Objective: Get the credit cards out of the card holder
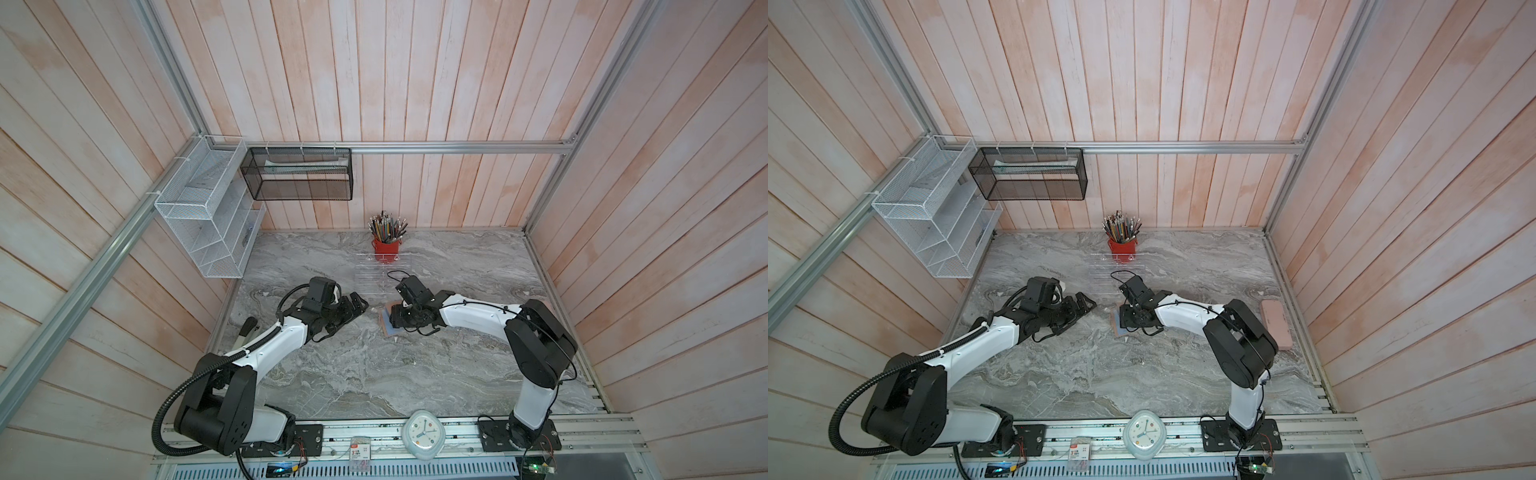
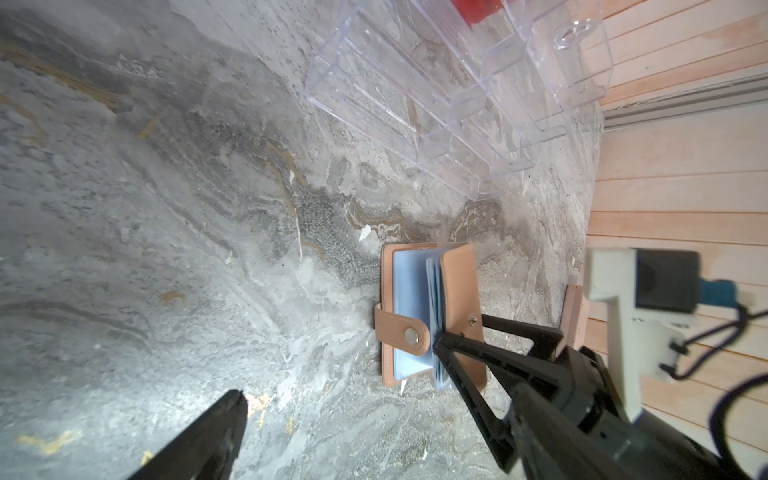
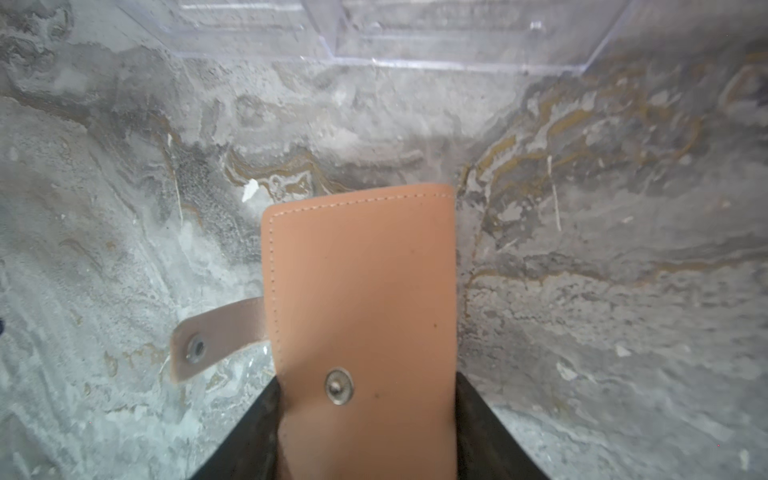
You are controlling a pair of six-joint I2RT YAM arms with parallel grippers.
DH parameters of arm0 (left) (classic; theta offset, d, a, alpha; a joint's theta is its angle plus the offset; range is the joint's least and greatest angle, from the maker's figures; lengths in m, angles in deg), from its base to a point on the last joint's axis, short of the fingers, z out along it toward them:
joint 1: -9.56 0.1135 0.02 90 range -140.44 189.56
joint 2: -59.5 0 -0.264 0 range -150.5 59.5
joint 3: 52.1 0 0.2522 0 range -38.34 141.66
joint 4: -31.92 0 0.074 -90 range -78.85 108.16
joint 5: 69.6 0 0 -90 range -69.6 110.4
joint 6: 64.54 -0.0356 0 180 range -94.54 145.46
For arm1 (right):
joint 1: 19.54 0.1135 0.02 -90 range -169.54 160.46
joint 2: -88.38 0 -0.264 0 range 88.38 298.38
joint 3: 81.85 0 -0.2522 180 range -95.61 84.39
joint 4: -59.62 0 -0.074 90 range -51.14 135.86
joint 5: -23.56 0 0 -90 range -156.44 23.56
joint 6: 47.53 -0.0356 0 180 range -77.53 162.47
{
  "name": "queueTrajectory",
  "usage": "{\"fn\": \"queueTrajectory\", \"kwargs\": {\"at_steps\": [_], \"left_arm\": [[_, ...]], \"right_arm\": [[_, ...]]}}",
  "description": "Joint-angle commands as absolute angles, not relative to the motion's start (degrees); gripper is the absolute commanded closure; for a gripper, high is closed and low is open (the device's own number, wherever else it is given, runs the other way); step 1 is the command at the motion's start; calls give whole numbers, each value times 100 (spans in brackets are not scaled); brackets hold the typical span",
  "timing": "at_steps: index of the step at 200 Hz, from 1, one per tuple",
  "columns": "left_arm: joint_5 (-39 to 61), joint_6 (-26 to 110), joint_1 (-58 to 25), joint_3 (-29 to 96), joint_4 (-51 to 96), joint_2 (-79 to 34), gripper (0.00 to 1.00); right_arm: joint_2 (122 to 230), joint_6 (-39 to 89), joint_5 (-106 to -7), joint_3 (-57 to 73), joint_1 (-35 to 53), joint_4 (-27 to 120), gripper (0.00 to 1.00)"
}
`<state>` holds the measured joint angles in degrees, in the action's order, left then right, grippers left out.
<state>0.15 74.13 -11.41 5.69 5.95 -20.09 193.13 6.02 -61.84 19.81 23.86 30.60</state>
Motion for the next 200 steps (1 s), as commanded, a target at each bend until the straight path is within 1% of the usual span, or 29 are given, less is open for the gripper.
{"fn": "queueTrajectory", "kwargs": {"at_steps": [1,27,43,56,113,153,200], "left_arm": [[-383,7839,-1254,671,1042,-1916,0],[-899,8456,-1408,657,1808,-2045,0],[-1110,8791,-1519,771,2148,-2236,0],[-1274,9203,-1621,720,2701,-2407,0],[-1212,10399,-1695,478,4154,-3095,0],[-1350,10711,-1709,678,4486,-3585,0],[-1221,10492,-1691,778,4184,-3807,0]], "right_arm": [[19123,494,-5052,2273,2143,3711,41],[18997,473,-4613,2475,1982,3981,41],[18892,310,-4228,2665,1819,4310,41],[18859,222,-3896,2793,1695,4564,41],[18901,20,-3322,3052,1396,5076,42],[18946,-125,-3074,3203,1313,5388,42],[19043,-142,-2970,3245,1293,5529,42]]}}
